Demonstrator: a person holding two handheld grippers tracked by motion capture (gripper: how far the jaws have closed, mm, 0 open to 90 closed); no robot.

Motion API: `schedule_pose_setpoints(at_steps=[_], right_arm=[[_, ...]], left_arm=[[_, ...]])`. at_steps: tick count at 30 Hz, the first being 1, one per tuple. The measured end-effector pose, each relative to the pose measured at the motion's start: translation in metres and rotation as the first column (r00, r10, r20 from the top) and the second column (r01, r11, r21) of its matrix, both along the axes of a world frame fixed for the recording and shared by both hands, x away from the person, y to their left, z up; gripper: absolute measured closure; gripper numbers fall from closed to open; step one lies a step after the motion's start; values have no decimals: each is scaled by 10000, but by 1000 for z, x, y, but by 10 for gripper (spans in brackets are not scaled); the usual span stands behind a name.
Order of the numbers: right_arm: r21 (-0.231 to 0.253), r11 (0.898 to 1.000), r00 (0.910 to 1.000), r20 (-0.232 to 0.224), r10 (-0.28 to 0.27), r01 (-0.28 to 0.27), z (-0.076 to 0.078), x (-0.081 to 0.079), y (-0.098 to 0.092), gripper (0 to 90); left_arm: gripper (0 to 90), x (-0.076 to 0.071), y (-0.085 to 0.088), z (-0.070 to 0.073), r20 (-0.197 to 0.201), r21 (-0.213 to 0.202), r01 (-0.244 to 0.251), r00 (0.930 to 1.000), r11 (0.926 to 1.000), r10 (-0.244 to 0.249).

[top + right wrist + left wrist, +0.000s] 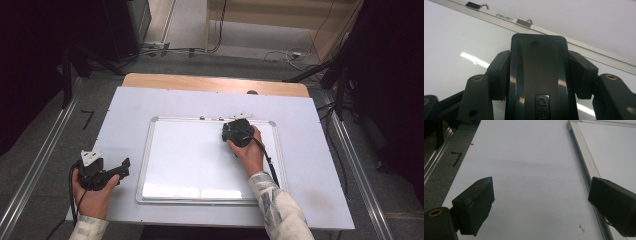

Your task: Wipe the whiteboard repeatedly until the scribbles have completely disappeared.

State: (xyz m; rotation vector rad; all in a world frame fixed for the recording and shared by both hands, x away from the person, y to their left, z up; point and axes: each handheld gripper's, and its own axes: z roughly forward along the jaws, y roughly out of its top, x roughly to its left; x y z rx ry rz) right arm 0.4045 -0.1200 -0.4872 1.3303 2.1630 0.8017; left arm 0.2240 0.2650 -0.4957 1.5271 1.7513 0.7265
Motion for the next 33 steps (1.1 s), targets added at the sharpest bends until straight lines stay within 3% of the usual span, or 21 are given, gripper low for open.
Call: schedule_pose_setpoints(at_steps=[15, 33], right_arm=[[56, 9994, 9994, 1, -350, 350, 0, 1, -21, 388], [2, 9996, 9996, -3, -289, 289, 0, 1, -25, 388]], left_arm=[[71, 0, -1, 0, 21, 15, -17, 10000, 10000, 17], [70, 1, 0, 0, -9, 10, -6, 10000, 10000, 6]])
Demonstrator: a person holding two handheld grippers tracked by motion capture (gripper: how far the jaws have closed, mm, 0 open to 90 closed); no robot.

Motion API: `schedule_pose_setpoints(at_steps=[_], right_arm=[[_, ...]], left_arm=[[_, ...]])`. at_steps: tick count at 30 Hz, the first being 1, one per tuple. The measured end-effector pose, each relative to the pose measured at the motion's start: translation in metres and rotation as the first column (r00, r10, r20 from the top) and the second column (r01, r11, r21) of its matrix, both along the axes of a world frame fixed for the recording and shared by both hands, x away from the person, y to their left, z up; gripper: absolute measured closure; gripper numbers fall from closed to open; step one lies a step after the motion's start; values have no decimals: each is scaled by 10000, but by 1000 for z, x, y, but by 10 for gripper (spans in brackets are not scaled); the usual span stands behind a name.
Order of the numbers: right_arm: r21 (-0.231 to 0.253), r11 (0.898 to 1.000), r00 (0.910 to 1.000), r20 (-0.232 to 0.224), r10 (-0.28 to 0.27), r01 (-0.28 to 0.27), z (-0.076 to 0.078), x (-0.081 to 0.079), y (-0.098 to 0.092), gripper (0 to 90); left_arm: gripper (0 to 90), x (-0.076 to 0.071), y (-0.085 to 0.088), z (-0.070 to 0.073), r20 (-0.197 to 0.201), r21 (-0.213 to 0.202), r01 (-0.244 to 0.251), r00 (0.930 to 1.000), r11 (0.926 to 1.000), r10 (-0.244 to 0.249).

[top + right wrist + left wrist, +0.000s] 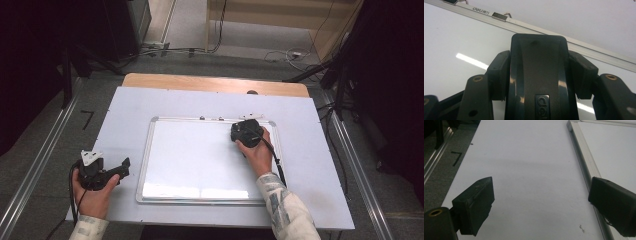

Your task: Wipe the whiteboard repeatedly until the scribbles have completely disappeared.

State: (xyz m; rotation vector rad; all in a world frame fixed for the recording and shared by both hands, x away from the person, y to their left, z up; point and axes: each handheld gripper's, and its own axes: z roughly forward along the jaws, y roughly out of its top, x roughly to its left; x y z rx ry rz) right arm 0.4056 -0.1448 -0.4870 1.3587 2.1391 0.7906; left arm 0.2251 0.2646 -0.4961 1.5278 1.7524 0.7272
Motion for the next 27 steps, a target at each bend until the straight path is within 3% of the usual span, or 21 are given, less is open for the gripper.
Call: schedule_pose_setpoints(at_steps=[27], right_arm=[[90, 10000, 10000, -41, 28, -28, 2, -2, 0, 390]], left_arm=[[70, 2, -1, 0, -21, -13, 22, 10000, 10000, -22]])
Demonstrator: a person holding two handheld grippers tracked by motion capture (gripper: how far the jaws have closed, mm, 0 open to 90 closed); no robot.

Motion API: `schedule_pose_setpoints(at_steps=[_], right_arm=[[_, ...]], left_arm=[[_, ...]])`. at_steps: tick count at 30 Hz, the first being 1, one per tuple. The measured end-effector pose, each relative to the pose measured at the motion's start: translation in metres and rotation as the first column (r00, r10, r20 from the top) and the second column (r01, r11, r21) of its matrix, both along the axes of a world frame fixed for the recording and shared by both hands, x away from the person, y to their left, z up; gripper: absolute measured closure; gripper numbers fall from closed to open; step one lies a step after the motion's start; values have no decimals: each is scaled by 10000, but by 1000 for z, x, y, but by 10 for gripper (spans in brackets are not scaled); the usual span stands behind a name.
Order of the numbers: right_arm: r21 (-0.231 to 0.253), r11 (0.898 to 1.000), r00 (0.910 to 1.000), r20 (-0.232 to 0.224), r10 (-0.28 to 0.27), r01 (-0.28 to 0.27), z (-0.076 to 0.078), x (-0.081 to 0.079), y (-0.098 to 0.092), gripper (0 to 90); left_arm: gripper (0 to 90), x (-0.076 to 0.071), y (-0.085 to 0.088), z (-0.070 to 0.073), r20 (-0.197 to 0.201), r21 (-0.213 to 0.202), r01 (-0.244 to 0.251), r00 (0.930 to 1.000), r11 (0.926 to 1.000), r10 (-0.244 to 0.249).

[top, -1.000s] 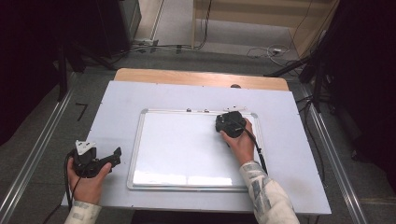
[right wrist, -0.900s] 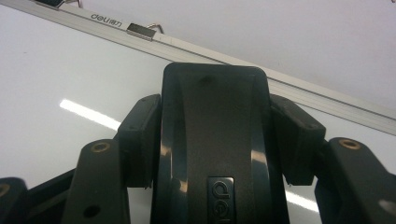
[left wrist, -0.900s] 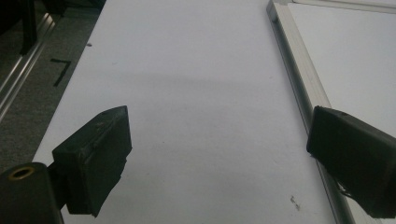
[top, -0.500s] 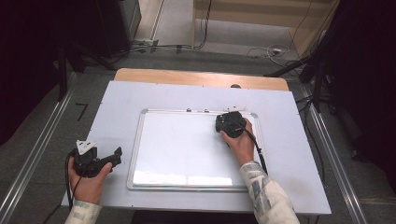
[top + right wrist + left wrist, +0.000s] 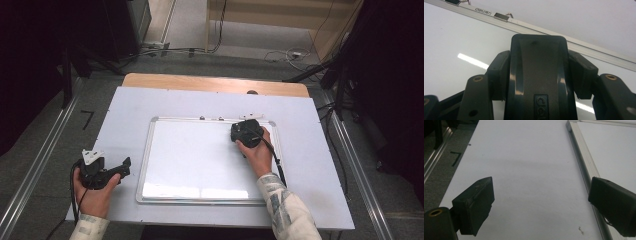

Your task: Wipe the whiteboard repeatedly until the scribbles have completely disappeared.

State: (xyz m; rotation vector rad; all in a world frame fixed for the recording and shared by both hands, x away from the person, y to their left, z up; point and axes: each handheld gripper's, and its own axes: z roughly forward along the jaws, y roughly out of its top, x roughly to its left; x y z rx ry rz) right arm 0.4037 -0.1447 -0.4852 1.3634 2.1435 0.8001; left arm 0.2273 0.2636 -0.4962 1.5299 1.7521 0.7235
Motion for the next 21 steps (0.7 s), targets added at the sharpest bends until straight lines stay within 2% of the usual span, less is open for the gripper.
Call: schedule_pose_setpoints(at_steps=[4, 8, 11, 21], right_arm=[[-117, 9999, 9999, -1, 127, -127, 1, -2, 2, 390], [-19, 9999, 9999, 25, 109, -109, 3, -4, 2, 390], [186, 9997, 9997, 230, 122, -126, 10, -7, 1, 389], [330, 9994, 9989, 473, 73, -89, 32, -21, -10, 389]], left_arm=[[71, 0, 0, 0, 22, -22, -10, 10000, 10000, 10], [70, 0, 0, 0, 11, -12, 5, 10000, 10000, -5], [71, 0, 0, 0, 19, -26, -7, 10000, 10000, 7], [70, 0, -1, 0, -4, 6, 40, 10000, 10000, -40]])
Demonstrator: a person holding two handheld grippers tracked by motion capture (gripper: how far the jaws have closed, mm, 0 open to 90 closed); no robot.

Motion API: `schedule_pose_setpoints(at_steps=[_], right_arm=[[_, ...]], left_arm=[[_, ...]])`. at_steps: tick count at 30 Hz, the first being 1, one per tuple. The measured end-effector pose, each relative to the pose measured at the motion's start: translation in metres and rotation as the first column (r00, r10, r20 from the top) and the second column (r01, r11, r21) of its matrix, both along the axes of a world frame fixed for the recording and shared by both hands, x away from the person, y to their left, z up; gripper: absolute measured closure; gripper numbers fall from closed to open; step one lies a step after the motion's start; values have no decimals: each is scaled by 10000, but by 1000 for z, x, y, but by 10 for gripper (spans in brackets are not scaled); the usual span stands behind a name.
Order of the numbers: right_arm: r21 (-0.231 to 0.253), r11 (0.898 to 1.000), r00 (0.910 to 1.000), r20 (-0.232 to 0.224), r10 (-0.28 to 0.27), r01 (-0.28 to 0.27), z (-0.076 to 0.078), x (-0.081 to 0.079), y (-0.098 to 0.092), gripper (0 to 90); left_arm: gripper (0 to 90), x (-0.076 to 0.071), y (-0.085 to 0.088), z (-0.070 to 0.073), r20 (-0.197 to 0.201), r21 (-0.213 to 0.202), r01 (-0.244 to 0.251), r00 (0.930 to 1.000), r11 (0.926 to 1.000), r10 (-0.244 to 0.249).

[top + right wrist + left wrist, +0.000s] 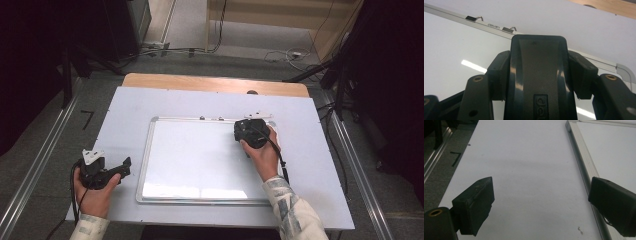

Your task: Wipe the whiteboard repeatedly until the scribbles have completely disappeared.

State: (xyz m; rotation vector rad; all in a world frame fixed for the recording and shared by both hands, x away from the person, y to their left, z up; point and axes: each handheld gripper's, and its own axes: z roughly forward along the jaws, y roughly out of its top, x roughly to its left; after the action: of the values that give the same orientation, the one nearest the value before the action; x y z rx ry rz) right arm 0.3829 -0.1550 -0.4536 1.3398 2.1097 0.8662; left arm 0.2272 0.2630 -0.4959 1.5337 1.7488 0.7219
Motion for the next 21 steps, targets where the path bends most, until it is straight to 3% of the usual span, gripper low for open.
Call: schedule_pose_setpoints(at_steps=[21], right_arm=[[80, 9999, 9999, 90, -133, 132, 10, -29, -33, 389]], left_arm=[[70, -1, -2, 1, 13, 33, -23, 10000, 10000, 23]])
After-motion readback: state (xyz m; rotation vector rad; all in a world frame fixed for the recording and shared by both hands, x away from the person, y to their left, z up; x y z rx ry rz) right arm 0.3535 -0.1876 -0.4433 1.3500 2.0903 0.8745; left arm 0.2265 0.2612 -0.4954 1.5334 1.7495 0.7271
